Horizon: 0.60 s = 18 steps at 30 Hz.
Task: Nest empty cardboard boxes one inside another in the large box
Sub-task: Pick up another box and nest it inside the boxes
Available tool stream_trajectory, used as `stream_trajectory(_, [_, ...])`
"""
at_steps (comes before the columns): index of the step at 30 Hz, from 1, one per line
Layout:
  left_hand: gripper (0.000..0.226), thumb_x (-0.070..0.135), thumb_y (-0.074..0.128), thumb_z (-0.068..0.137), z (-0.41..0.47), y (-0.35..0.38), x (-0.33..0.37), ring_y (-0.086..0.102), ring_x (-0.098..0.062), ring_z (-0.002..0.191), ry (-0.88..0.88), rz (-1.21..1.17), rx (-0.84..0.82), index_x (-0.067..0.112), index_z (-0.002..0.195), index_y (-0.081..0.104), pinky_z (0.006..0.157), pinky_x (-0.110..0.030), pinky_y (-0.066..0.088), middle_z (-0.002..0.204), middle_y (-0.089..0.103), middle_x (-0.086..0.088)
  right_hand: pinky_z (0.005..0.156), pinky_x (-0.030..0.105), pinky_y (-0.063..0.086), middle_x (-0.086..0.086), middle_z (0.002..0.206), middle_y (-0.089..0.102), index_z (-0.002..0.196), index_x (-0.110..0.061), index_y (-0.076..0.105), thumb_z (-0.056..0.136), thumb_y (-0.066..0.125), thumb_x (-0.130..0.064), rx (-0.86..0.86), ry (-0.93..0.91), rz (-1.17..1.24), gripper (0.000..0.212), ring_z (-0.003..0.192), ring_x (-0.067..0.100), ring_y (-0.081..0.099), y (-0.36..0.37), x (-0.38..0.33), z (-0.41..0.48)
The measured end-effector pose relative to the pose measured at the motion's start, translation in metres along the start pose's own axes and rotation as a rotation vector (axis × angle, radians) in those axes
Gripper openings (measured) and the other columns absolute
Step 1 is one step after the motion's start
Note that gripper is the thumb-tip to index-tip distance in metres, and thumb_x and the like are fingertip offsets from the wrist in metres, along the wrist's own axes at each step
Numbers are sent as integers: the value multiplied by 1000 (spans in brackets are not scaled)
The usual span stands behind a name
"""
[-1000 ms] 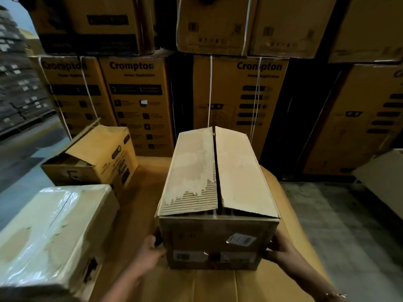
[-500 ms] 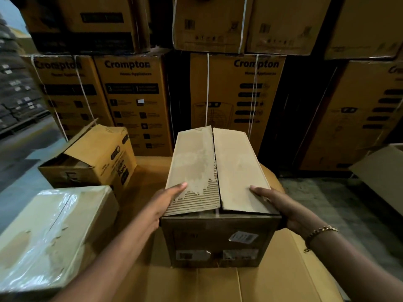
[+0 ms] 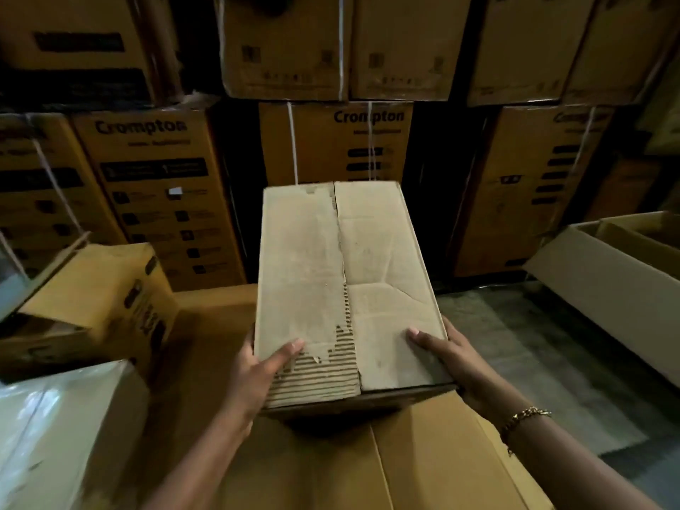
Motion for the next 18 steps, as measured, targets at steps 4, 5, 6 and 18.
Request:
stream_trajectory(4, [96, 61, 84, 46, 2, 25, -3, 75, -20, 91, 87, -19, -58, 26, 130, 52, 69, -37, 63, 111, 73, -6, 78, 39, 62, -3, 118, 72, 131, -40, 55, 82, 76, -21, 57, -95, 118, 56, 102, 23, 72, -19, 1, -15])
stream_trajectory(5, [95, 61, 85, 48, 3, 32, -3, 74, -21, 93, 105, -19, -79, 28, 131, 52, 71, -41, 63, 113, 72, -6, 79, 41, 61, -3, 120, 71, 133, -40, 53, 82, 78, -22, 71, -103, 128, 59, 103, 23, 72, -26, 1, -19])
stream_trajectory(6, [94, 61, 85, 50, 5, 43, -1, 74, -22, 95, 120, -19, -106, 30, 132, 51, 73, -42, 63, 114, 71, -5, 79, 42, 61, -3, 120, 71, 134, -41, 52, 80, 81, -24, 104, -109, 136, 63, 103, 23, 71, -38, 4, -24])
stream_trajectory(18, [86, 50, 89, 64, -4, 237, 39, 70, -14, 102, 300, -9, -255, 35, 137, 48, 74, -28, 61, 116, 68, 9, 75, 33, 61, -1, 128, 64, 142, -40, 45, 71, 82, -40, 303, -221, 127, 80, 102, 16, 71, -227, -20, -70])
Point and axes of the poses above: each hand's wrist, its own z-axis towards the middle knuckle, its own y-axis out of the palm, x = y × z, the point moved 9 cm from there along z, towards the middle knuckle
